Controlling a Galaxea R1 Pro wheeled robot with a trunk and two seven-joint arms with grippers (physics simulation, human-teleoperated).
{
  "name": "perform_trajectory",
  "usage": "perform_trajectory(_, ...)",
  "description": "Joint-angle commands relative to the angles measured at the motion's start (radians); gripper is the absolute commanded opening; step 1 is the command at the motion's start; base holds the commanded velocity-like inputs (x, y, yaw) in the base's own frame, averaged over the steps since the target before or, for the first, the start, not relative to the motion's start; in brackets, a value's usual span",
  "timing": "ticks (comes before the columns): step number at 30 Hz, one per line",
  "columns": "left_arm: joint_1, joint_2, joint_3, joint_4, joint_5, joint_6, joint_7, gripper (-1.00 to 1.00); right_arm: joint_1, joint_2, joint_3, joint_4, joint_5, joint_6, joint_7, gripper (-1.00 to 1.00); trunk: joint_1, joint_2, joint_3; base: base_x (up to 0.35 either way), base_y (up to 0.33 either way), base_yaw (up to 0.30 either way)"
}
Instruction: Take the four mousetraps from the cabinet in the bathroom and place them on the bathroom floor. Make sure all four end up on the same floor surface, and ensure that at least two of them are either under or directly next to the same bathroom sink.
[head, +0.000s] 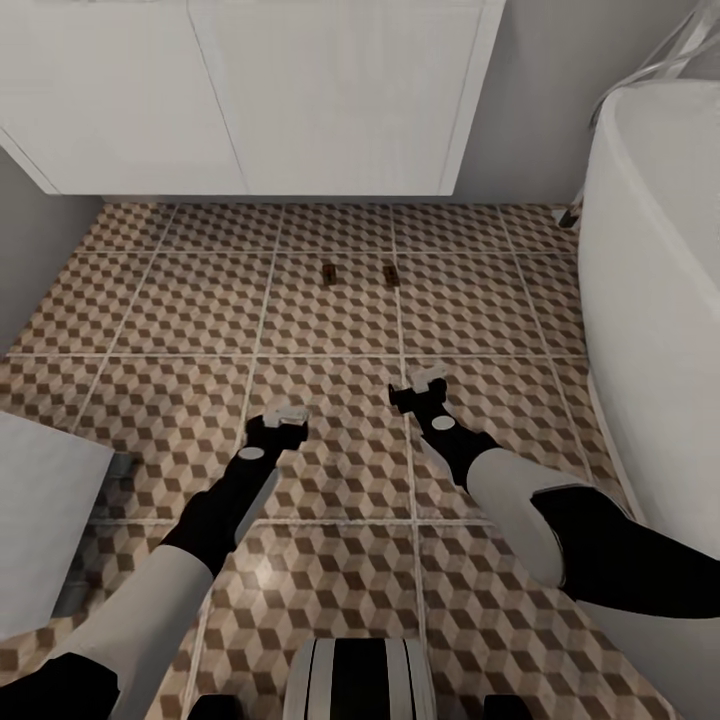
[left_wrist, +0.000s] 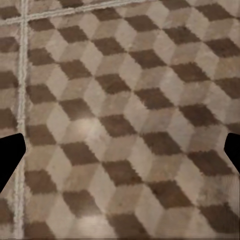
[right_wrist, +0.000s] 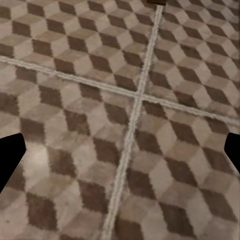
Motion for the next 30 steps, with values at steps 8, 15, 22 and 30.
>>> perform_trajectory(8,0.066,0.017,-0.003,-0.045,0.009,0.002,0.007,1.0,0.054,0.0,0.008,0.003,0.004,-0.045,-0.008,1.0,-0.004,0.002,0.031,0.0,0.0,0.0)
perform_trajectory(15,0.117,0.047,-0.003,-0.07,0.009,0.0,0.007,1.0,0.099,-0.001,0.008,0.002,0.004,-0.053,-0.008,1.0,-0.007,0.003,0.058,0.0,0.0,0.0)
perform_trajectory(22,0.157,0.062,-0.003,-0.073,0.01,-0.039,0.007,1.0,0.135,-0.004,0.008,0.002,0.004,-0.07,-0.008,1.0,-0.01,0.005,0.085,0.0,0.0,0.0)
perform_trajectory(30,0.208,0.077,-0.003,-0.067,0.011,-0.102,0.008,1.0,0.176,-0.011,0.008,0.002,0.004,-0.1,-0.008,1.0,-0.014,0.007,0.116,0.0,0.0,0.0)
